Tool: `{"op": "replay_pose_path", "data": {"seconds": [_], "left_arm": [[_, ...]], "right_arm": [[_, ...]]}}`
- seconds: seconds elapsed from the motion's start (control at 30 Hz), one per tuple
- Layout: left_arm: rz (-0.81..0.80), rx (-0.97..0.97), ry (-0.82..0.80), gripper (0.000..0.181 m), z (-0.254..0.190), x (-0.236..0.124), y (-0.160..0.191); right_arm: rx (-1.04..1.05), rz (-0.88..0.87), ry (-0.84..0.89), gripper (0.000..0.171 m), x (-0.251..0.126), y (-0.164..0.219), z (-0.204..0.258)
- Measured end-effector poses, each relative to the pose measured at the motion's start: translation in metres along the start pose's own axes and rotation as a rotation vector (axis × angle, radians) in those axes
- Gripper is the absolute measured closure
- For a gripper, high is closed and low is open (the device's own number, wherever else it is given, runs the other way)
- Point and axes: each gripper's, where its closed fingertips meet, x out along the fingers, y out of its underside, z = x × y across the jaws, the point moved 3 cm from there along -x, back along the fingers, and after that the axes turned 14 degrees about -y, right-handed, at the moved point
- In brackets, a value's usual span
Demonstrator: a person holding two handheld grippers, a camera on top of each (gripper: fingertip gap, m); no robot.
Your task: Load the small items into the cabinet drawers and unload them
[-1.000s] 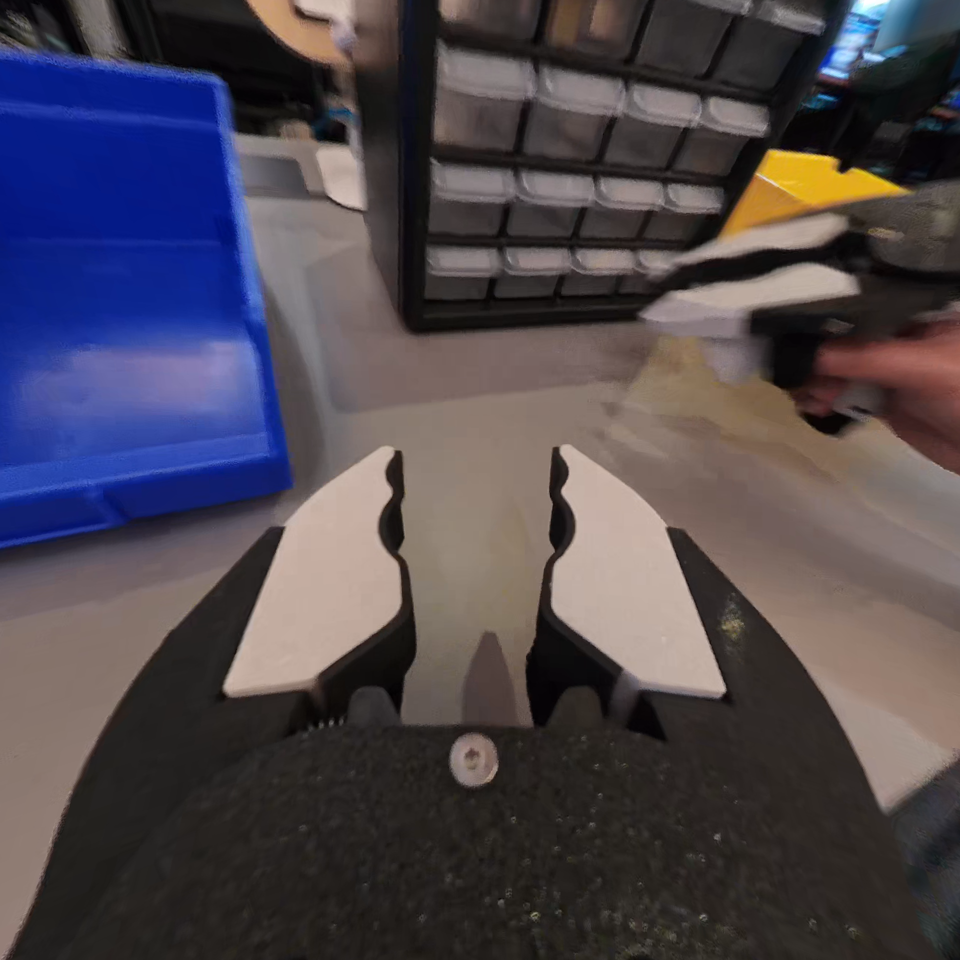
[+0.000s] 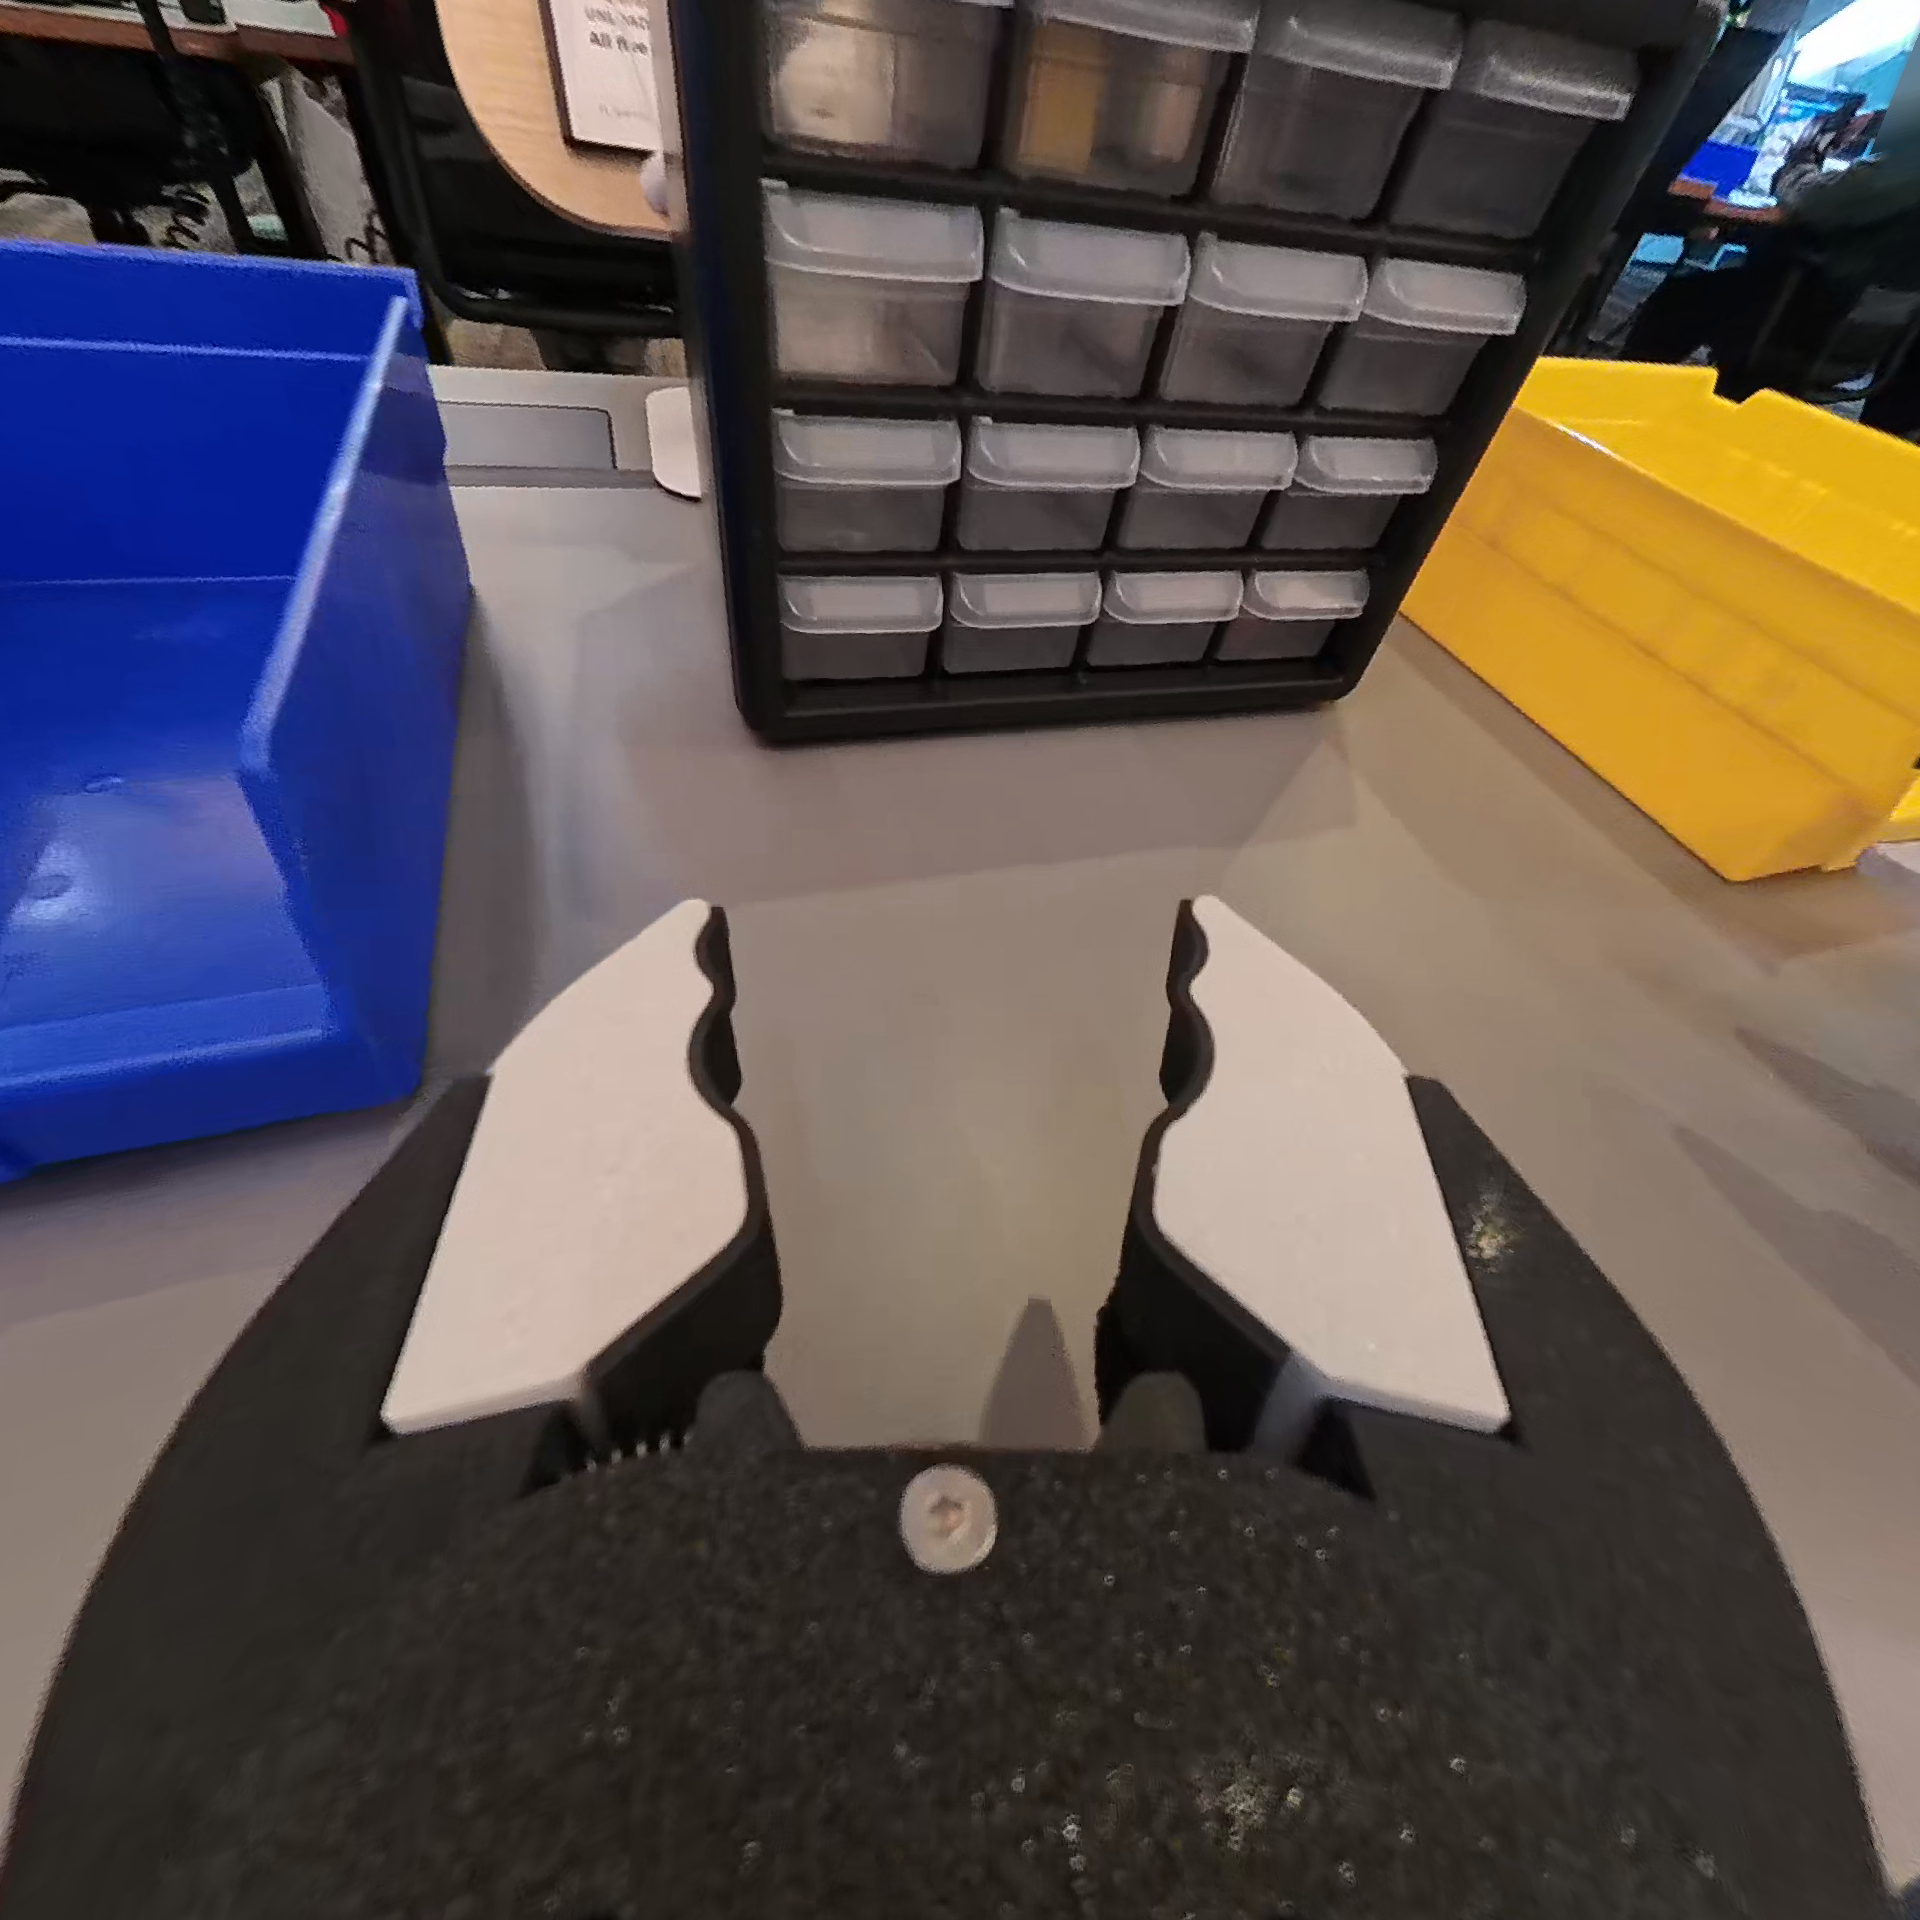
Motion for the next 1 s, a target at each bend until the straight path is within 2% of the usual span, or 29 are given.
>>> {"op": "replay_pose_path", "data": {"seconds": [0.4,1.0], "left_arm": [[0.061,-0.034,0.015,0.105,0.003,-0.004,0.009],[0.088,-0.02,0.015,0.106,0.002,-0.003,0.015]], "right_arm": [[-0.029,0.019,-0.045,0.111,0.011,-0.002,0.027],[-0.023,0.035,-0.049,0.112,0.012,0.0,0.026]]}}
